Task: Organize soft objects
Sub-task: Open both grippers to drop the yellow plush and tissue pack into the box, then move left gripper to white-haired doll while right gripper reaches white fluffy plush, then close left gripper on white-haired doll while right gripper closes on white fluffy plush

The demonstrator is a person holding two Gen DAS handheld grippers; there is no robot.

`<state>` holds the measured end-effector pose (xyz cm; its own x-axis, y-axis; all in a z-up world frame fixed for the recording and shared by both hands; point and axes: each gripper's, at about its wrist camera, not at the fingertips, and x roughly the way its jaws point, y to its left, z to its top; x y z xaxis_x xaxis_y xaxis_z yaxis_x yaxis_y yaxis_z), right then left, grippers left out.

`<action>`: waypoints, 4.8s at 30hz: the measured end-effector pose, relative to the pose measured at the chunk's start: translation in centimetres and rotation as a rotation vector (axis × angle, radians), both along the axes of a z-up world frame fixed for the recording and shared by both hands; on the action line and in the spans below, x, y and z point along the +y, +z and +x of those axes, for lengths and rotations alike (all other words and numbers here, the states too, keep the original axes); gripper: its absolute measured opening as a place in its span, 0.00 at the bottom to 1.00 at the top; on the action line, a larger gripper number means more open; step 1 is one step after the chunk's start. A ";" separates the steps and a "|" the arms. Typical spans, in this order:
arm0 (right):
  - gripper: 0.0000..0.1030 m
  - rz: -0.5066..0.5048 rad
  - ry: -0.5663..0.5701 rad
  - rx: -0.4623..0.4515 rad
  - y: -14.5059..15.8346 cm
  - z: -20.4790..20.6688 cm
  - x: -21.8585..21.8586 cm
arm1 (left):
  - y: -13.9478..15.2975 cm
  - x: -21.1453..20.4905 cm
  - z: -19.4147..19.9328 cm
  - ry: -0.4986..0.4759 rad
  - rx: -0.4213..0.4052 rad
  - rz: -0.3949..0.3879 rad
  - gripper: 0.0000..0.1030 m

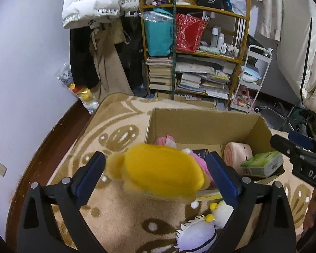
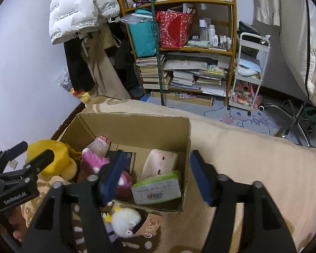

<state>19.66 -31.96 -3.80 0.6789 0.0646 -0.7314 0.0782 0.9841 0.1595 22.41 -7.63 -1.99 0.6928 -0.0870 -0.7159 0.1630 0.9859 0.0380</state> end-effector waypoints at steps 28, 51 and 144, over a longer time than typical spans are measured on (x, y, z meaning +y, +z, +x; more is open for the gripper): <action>1.00 0.017 -0.058 -0.014 2.2 -6.4 -2.0 | 3.4 2.3 -6.4 -0.024 -0.085 -0.037 0.96; 1.00 0.057 0.025 0.102 -4.4 -5.9 1.2 | -3.8 2.0 -9.5 -0.056 -0.015 -0.055 0.96; 0.34 0.064 0.165 0.206 -9.5 -6.4 2.8 | -11.9 -0.7 -12.0 -0.105 0.198 -0.029 0.57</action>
